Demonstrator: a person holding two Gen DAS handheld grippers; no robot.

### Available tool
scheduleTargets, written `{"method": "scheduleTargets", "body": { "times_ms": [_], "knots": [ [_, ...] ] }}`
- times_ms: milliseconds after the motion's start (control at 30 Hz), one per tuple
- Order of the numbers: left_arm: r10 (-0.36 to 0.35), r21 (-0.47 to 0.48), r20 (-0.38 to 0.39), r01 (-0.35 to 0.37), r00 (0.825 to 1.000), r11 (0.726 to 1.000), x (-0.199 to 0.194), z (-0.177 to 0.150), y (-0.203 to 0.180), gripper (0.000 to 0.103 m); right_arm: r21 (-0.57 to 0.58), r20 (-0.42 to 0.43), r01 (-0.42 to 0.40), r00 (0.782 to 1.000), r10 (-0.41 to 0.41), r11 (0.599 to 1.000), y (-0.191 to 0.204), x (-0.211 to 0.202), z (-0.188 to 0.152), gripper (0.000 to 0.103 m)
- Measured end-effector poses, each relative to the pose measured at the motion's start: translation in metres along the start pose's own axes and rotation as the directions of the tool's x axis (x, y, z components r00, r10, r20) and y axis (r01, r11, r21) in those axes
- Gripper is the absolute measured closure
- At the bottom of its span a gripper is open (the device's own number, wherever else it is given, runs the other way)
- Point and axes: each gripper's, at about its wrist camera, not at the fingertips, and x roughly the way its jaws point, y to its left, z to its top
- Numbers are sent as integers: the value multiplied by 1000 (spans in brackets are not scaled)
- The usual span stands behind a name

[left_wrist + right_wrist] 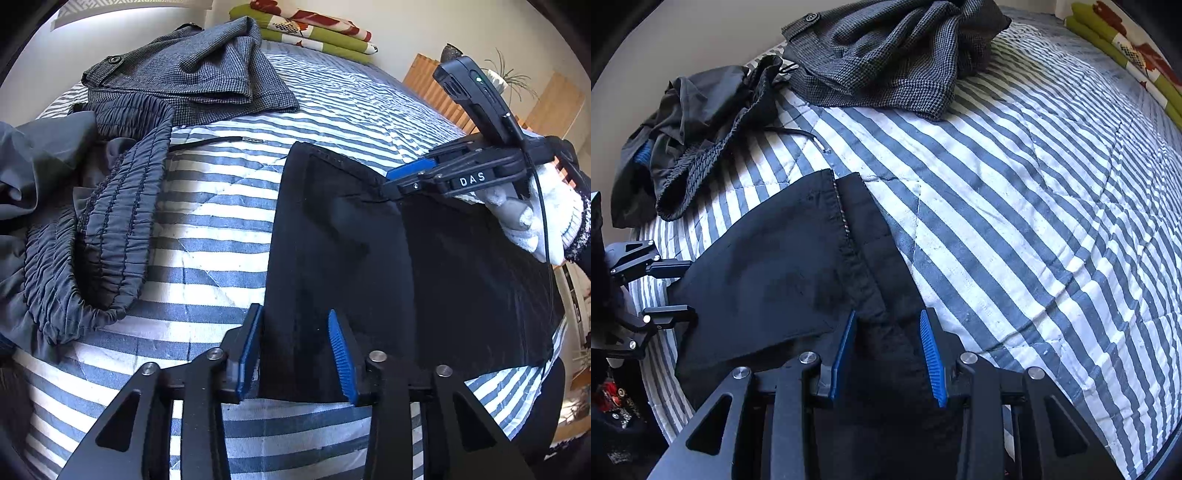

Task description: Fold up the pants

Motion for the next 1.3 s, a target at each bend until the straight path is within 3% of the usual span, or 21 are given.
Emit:
{"method": "scheduleTargets", "body": {
  "times_ms": [33, 67, 100, 167, 233, 400, 667, 767, 833, 900, 1000, 1133, 1200, 1300],
  "knots": [
    [2, -2, -2, -2, 1000, 1000, 0, 0, 1, 74, 3, 3, 5, 1000, -5, 1000, 2, 0, 0, 72],
    [4, -8, -2, -4, 1000, 1000, -1, 0, 2, 78, -4, 7, 13, 1000, -13, 1000, 5, -1, -1, 82],
    [2, -18, -3, -2, 1000, 1000, -1, 1, 4, 85, -23, 9, 25, 1000, -25, 999, 12, -2, -1, 87],
    [-13, -38, -5, 12, 1000, 999, -3, 2, 7, 87, -70, 28, 91, 996, -90, 993, 27, -5, -4, 95],
    [-12, -44, 1, 12, 1000, 999, -6, 3, 7, 93, -88, 52, 119, 992, -115, 989, 35, -12, -9, 98],
    [-23, -14, -8, 23, 1000, 1000, -2, 13, -7, 95, -88, 111, 175, 980, -165, 981, 37, -36, -13, 98],
    [-2, 23, -32, 2, 999, 1000, 5, 19, -15, 94, -84, 56, 232, 972, -228, 969, 28, 1, -2, 98],
    [-25, -29, -11, 25, 1000, 999, -6, 20, 1, 81, -87, 58, 238, 971, -233, 967, 27, 2, -4, 98],
    [-24, -60, 9, 24, 1000, 998, -11, 23, 14, 58, -87, 65, 233, 972, -227, 969, 25, -1, -5, 99],
    [-39, -92, 7, 39, 999, 995, -13, 22, 26, 48, -80, 62, 230, 972, -225, 970, 21, -1, -6, 98],
    [-84, -87, -41, 80, 996, 993, -5, 21, 27, 44, -81, 68, 239, 970, -234, 968, 21, 1, -5, 99],
    [-88, -39, -98, 84, 991, 996, 10, 22, 8, 43, -80, 78, 250, 967, -244, 965, 23, 3, -2, 99],
    [-68, 5, -90, 69, 994, 998, 18, 29, -2, 38, -80, 81, 257, 965, -250, 963, 24, 4, -2, 99],
    [3, 101, -84, 6, 996, 995, 28, 33, -21, 38, -92, 86, 275, 960, -267, 957, 27, 4, -3, 98]
  ]
}}
